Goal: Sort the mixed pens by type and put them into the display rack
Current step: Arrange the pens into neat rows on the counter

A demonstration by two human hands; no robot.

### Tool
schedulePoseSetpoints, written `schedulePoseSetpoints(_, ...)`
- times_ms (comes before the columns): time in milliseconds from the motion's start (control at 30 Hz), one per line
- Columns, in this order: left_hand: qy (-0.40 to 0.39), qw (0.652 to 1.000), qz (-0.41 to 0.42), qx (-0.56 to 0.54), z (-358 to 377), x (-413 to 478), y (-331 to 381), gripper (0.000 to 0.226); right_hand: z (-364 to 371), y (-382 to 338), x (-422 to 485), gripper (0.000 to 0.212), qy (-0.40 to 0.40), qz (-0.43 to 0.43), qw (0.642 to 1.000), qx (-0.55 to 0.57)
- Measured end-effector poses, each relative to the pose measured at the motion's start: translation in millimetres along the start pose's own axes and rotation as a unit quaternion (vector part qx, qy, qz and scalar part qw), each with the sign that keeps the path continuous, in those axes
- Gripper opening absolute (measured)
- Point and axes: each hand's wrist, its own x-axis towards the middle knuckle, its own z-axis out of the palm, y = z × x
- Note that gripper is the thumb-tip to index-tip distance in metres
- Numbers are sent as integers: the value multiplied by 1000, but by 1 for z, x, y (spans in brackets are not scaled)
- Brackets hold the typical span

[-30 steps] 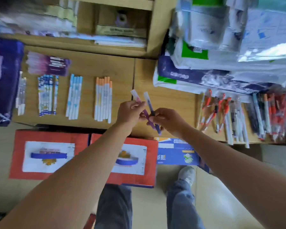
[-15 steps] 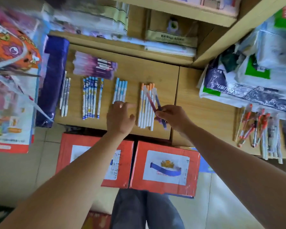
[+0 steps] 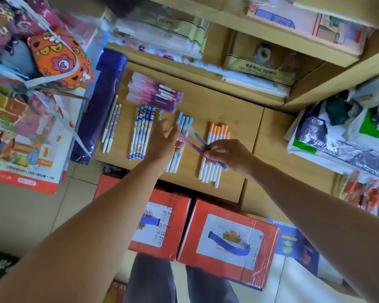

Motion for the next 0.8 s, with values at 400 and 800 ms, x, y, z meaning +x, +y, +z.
schedulePoseSetpoints(400, 72, 992, -32, -95, -71, 90, 33, 7, 23, -52, 80, 8, 186, -2, 973, 137)
schedulePoseSetpoints(800, 59, 935, 126, 326, -112, 142, 15, 30, 59, -74, 138, 13, 289, 44, 954, 70)
